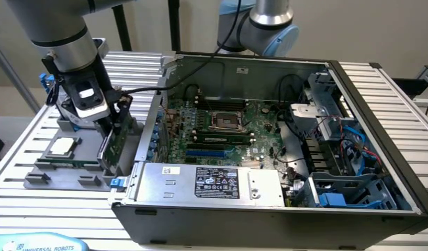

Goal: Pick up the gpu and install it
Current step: 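Pick up the gpu and move the gpu toward the slot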

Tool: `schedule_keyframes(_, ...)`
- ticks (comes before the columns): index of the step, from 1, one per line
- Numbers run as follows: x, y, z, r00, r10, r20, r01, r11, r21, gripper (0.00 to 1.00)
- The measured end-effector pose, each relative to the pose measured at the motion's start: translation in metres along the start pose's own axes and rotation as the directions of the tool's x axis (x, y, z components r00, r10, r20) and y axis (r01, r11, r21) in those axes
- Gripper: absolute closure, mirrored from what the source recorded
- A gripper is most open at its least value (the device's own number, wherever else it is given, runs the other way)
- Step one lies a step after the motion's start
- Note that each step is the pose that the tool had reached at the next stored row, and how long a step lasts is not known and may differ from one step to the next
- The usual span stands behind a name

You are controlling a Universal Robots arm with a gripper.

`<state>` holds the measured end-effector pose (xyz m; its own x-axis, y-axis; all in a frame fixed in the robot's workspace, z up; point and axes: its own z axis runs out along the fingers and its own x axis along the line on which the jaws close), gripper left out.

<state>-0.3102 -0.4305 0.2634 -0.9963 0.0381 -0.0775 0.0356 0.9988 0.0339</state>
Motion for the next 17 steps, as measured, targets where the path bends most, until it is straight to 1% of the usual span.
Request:
schedule_keyframes(3,-0.001,0.0003,-0.0076,1.0,0.0,-0.0008,0.0,1.0,-0.0014,0.74)
schedule_keyframes(7,-0.002,0.0007,-0.0214,1.0,0.0,-0.0016,0.0,1.0,-0.0038,0.74)
schedule_keyframes(14,-0.005,0.0018,-0.0523,1.0,-0.003,-0.002,0.003,1.0,-0.0071,0.74)
schedule_keyframes(17,-0.007,0.0023,-0.0651,0.9999,-0.01,-0.0025,0.01,0.9999,-0.0109,0.74)
